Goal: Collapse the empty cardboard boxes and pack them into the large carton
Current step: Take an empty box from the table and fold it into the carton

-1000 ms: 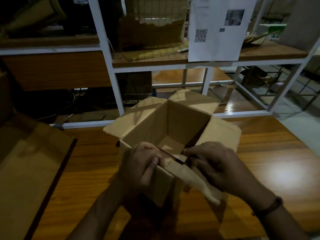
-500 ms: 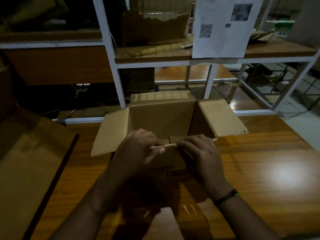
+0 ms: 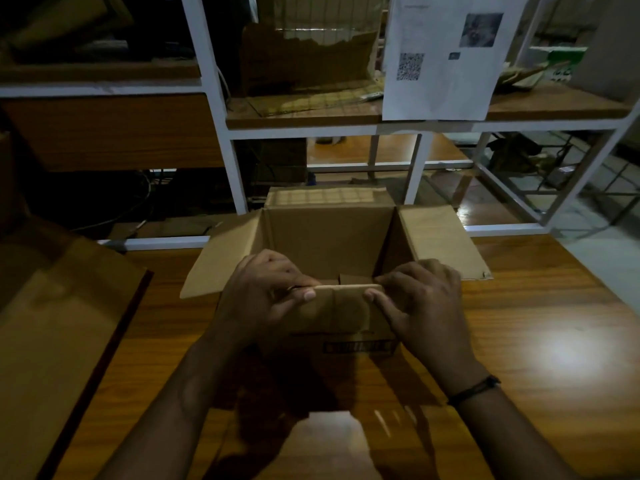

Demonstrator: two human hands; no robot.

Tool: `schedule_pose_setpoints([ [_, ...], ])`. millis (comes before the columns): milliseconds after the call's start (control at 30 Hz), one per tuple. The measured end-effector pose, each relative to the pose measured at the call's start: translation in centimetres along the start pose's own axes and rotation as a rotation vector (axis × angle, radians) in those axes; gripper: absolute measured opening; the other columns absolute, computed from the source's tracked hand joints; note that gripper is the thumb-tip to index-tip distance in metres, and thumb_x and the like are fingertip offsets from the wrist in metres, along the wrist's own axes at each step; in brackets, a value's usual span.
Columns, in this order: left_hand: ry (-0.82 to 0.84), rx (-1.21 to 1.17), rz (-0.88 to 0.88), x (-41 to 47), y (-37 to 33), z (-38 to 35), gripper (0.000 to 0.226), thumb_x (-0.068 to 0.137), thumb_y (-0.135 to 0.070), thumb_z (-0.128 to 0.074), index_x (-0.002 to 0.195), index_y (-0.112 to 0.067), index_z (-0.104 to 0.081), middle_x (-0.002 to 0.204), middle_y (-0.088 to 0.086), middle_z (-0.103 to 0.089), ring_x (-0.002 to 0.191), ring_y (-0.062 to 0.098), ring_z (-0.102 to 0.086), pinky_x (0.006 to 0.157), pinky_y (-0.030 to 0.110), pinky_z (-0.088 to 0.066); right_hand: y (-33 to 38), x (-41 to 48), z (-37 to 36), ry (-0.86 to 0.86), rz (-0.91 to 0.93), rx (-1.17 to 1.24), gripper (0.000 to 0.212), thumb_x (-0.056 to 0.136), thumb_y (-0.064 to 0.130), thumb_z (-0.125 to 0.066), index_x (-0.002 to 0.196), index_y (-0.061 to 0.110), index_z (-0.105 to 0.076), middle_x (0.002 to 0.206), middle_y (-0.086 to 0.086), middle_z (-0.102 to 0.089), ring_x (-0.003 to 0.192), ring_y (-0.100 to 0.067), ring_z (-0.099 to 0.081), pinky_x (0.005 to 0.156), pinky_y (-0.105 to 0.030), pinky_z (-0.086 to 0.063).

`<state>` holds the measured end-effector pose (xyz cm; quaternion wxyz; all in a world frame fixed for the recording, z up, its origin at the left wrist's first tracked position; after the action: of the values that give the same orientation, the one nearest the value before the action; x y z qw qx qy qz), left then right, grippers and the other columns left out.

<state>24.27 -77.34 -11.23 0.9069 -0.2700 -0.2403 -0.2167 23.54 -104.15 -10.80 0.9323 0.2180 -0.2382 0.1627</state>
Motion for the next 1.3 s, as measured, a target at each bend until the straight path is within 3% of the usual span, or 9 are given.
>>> schedule_pose_setpoints([
  [133, 0.026, -0.019, -0.003, 0.2, 0.1, 0.0, 0.021, 0.090, -0.052, -0.065, 0.104, -0.040, -0.076, 0.096, -0.026, -0.065, 0.103, 0.001, -0.051, 0.086, 0.025, -0.034, -1.8, 1.0, 1.4, 0.162, -0.266, 0.112, 0.082, 0.066, 0.079, -0.061, 0.134, 0.033, -0.063, 0.156, 0.001, -0.037, 0.144, -0.023, -0.033, 0.111, -0.046, -0.041],
  [367, 0.008, -0.014, 0.002, 0.2, 0.1, -0.2, 0.024, 0.091, -0.053, -0.062, 0.104, -0.038, -0.076, 0.098, -0.020, -0.068, 0.107, 0.008, -0.054, 0.083, 0.036, -0.039, -1.8, 0.3, 0.0, 0.136, -0.288, 0.190, 0.094, 0.069, 0.082, -0.052, 0.138, 0.019, -0.060, 0.158, 0.000, -0.040, 0.137, -0.021, -0.046, 0.100, -0.044, -0.054],
  [533, -0.032, 0.070, -0.061, 0.0, 0.1, -0.4, 0.024, 0.095, -0.045, -0.063, 0.110, -0.031, -0.076, 0.107, -0.012, -0.069, 0.113, 0.014, -0.055, 0.086, 0.039, -0.045, -2.4, -0.3, -1.4, 0.098, -0.289, 0.219, 0.083, 0.082, 0.077, -0.054, 0.146, 0.025, -0.049, 0.164, 0.001, -0.030, 0.148, -0.023, -0.032, 0.110, -0.052, -0.046],
  [633, -0.163, -0.035, -0.033, -1.6, -0.7, 0.6, 0.023, 0.097, -0.035, -0.064, 0.111, -0.024, -0.077, 0.120, -0.002, -0.065, 0.122, 0.016, -0.053, 0.100, 0.031, -0.041, -2.6, -2.4, -1.0, -0.173, -0.216, 0.214, 0.059, 0.093, 0.057, -0.057, 0.140, 0.021, -0.053, 0.157, -0.006, -0.039, 0.147, -0.028, -0.032, 0.118, -0.055, -0.028],
  [733, -0.402, -0.162, 0.244, -5.0, -1.0, 2.3, 0.024, 0.099, -0.038, -0.056, 0.107, -0.022, -0.072, 0.121, -0.001, -0.058, 0.119, 0.011, -0.053, 0.094, 0.025, -0.048, -3.7, -5.2, 0.1, -0.378, -0.161, 0.308, 0.037, 0.098, 0.035, -0.055, 0.130, 0.017, -0.059, 0.136, -0.010, -0.054, 0.127, -0.028, -0.053, 0.104, -0.043, -0.045],
  [833, -0.626, -0.274, 0.570, -8.6, -0.5, 2.9, 0.039, 0.101, -0.050, -0.042, 0.101, -0.021, -0.068, 0.107, 0.001, -0.064, 0.103, 0.014, -0.060, 0.083, 0.029, -0.053, -4.6, -7.2, 0.2, -0.359, -0.333, 0.623, 0.016, 0.107, 0.031, -0.049, 0.117, 0.038, -0.058, 0.112, 0.003, -0.064, 0.098, -0.024, -0.067, 0.078, -0.032, -0.059],
  [1033, -0.513, -0.400, 0.789, -11.2, 0.0, 0.9, 0.011, 0.098, -0.050, -0.059, 0.109, -0.046, -0.060, 0.123, -0.005, -0.063, 0.109, 0.008, -0.058, 0.081, 0.040, -0.055, -1.8, -7.4, 1.2, -0.347, -0.280, 0.788, 0.030, 0.104, 0.023, -0.053, 0.135, 0.024, -0.051, 0.093, 0.001, -0.066, 0.081, -0.017, -0.066, 0.063, -0.019, -0.056],
  [1167, -0.468, -0.417, 0.742, -10.9, -0.7, 0.4, 0.029, 0.093, -0.035, -0.065, 0.118, -0.046, -0.054, 0.132, -0.003, -0.057, 0.115, 0.006, -0.058, 0.086, 0.030, -0.053, -0.3, -4.3, 2.4, -0.414, -0.123, 0.896, 0.055, 0.101, 0.023, -0.055, 0.150, 0.007, -0.035, 0.116, -0.014, -0.067, 0.099, -0.023, -0.071, 0.084, -0.029, -0.059],
  [1300, -0.393, -0.352, 0.652, -10.7, -0.9, 0.0, 0.044, 0.086, -0.041, -0.068, 0.128, -0.035, -0.056, 0.138, -0.003, -0.053, 0.119, -0.001, -0.055, 0.085, 0.018, -0.048, -0.3, -1.7, 2.6, -0.383, -0.099, 0.828, 0.064, 0.100, 0.045, -0.057, 0.151, 0.011, -0.036, 0.126, -0.003, -0.067, 0.108, -0.025, -0.070, 0.090, -0.043, -0.058],
])
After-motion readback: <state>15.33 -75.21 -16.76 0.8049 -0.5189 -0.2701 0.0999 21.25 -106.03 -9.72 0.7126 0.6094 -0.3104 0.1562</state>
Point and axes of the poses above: each hand's wrist, its own x-axis towards the middle knuckle, its own z-axis out of the back of the hand, y = z × x, the point moved 2 cm from there along x, towards the middle knuckle
